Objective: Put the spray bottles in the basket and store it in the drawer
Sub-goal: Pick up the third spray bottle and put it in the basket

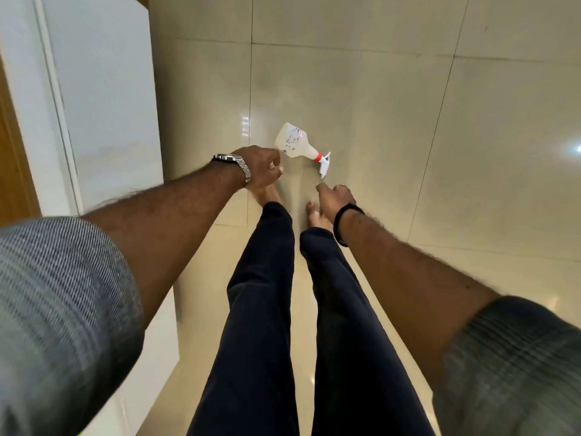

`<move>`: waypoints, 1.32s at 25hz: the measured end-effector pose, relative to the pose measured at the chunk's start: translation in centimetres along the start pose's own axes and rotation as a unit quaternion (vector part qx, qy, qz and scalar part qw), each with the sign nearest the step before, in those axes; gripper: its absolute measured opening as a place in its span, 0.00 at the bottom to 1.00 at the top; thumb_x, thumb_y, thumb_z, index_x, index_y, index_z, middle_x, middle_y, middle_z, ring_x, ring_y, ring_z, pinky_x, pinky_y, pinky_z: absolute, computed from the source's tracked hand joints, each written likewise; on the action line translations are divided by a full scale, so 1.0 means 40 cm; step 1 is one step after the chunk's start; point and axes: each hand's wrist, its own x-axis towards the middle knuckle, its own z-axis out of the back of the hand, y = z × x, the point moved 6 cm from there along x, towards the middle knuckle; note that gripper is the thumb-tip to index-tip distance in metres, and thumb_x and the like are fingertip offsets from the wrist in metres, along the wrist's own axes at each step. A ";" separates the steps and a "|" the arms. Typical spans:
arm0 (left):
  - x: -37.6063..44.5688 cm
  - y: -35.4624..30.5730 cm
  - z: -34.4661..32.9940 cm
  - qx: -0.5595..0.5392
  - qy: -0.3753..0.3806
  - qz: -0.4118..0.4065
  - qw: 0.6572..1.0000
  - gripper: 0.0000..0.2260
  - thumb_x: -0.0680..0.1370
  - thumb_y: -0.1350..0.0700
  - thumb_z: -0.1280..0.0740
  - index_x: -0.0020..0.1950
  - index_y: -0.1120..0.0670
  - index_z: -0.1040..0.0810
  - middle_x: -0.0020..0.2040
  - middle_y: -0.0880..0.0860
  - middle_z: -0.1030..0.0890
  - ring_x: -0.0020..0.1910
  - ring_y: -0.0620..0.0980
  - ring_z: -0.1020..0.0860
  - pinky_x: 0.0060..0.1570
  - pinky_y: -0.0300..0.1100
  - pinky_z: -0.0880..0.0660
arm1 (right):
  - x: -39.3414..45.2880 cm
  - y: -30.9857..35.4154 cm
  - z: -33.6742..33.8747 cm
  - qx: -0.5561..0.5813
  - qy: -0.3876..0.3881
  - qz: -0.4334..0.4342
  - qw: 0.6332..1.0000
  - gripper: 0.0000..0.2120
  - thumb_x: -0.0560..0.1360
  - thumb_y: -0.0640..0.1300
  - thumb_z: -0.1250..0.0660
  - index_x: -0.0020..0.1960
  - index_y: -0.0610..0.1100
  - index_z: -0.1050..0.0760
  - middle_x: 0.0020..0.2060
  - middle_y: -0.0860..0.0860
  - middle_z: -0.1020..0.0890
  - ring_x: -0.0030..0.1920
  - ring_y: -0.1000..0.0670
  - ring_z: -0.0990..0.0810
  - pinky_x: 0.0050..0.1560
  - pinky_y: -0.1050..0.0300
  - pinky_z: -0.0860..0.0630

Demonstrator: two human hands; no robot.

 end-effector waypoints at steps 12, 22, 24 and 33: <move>0.319 0.064 0.025 0.101 0.011 -0.079 0.992 0.25 0.83 0.47 0.40 0.77 0.58 0.35 0.68 0.61 0.24 0.64 0.62 0.23 0.61 0.57 0.23 | 0.218 0.083 -0.149 0.106 0.004 -0.132 0.986 0.31 0.73 0.58 0.41 0.71 0.42 0.30 0.55 0.46 0.22 0.57 0.42 0.22 0.60 0.50 0.29; 0.651 0.030 -0.102 0.043 0.050 -0.099 0.993 0.32 0.85 0.39 0.56 0.84 0.56 0.48 0.85 0.58 0.48 0.85 0.60 0.52 0.82 0.57 0.49 | 0.550 0.220 -0.330 0.609 0.031 -0.181 0.772 0.21 0.84 0.56 0.49 0.63 0.47 0.24 0.67 0.45 0.23 0.69 0.42 0.25 0.73 0.45 0.31; 0.656 0.046 -0.124 0.018 0.064 -0.083 0.994 0.31 0.85 0.40 0.57 0.83 0.57 0.43 0.83 0.59 0.41 0.83 0.61 0.47 0.82 0.56 0.46 | 0.561 0.254 -0.348 0.678 0.093 -0.155 0.713 0.21 0.84 0.56 0.49 0.61 0.45 0.24 0.63 0.44 0.22 0.65 0.44 0.23 0.74 0.51 0.34; 0.368 0.089 0.048 -0.066 -0.019 -0.014 0.998 0.29 0.85 0.40 0.53 0.80 0.56 0.40 0.71 0.63 0.31 0.70 0.64 0.29 0.69 0.58 0.28 | 0.323 0.284 -0.243 0.313 -0.015 -0.038 0.949 0.24 0.79 0.55 0.33 0.71 0.46 0.31 0.61 0.46 0.18 0.61 0.44 0.18 0.65 0.40 0.23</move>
